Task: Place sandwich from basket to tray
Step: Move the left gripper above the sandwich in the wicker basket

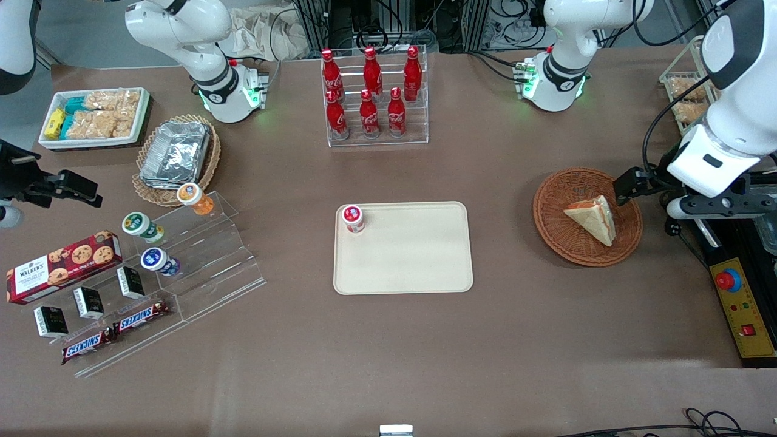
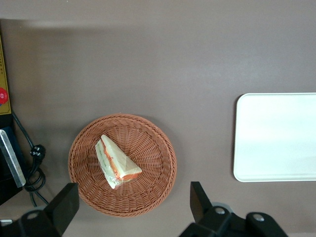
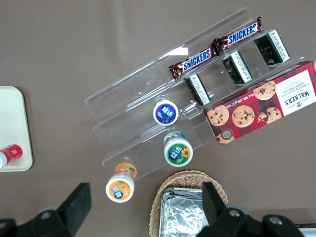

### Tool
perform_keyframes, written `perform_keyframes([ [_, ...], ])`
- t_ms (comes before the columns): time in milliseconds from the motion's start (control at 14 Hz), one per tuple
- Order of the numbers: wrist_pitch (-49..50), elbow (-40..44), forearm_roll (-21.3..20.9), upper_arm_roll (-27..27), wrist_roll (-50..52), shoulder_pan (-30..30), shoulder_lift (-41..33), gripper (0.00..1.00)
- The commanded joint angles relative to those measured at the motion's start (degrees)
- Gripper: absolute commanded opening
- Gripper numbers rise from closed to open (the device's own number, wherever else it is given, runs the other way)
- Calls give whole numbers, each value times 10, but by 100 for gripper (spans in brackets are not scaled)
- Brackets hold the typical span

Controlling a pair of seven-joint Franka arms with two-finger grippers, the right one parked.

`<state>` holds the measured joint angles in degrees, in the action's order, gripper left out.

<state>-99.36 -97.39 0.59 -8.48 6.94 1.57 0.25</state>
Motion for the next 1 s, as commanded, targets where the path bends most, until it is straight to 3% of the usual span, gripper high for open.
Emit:
perform_keyframes([
  [0,9,11,7,4,-8,-9,5,100],
  [929,21,12,14,7,12,-2,10,100],
])
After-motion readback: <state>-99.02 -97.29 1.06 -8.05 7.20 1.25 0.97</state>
